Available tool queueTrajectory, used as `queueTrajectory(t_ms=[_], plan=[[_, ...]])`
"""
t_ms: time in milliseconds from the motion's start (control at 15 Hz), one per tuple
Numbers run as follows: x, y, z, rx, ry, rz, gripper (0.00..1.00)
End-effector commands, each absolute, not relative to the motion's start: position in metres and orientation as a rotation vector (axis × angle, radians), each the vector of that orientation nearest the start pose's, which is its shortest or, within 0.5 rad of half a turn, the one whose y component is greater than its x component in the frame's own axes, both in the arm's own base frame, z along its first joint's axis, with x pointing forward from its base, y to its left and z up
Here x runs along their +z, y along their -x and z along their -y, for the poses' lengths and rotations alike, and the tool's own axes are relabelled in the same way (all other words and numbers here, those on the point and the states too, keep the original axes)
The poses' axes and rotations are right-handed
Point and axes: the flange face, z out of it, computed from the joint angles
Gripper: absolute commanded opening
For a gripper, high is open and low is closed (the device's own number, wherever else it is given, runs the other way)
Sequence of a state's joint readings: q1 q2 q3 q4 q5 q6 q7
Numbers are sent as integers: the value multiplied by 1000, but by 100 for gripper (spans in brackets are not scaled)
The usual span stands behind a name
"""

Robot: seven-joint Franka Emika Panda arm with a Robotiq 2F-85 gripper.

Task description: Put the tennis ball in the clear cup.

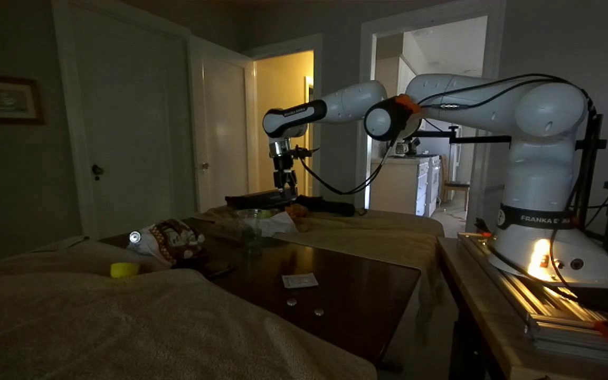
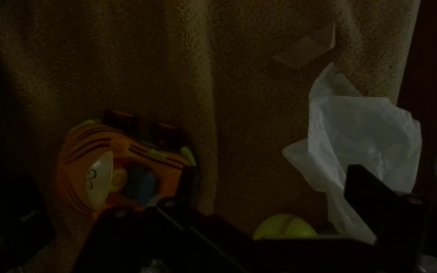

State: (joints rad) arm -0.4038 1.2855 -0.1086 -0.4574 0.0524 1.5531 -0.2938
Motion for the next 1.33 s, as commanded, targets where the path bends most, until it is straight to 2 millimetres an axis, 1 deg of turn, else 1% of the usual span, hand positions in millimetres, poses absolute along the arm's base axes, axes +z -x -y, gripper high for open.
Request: queueTrajectory(t_ms=[0,133,200,267,667,733,1000,1267], plan=[[244,-722,333,220,3194,-215,100],[245,-729,331,153,3215,-189,100],[247,-729,330,146,3209,-187,100],[245,-726,331,170,3183,-209,100],[246,-728,330,154,3188,-203,100],[243,-729,331,140,3192,-188,100],[239,-734,339,69,3262,-22,100],[233,-742,347,-47,3320,235,100]])
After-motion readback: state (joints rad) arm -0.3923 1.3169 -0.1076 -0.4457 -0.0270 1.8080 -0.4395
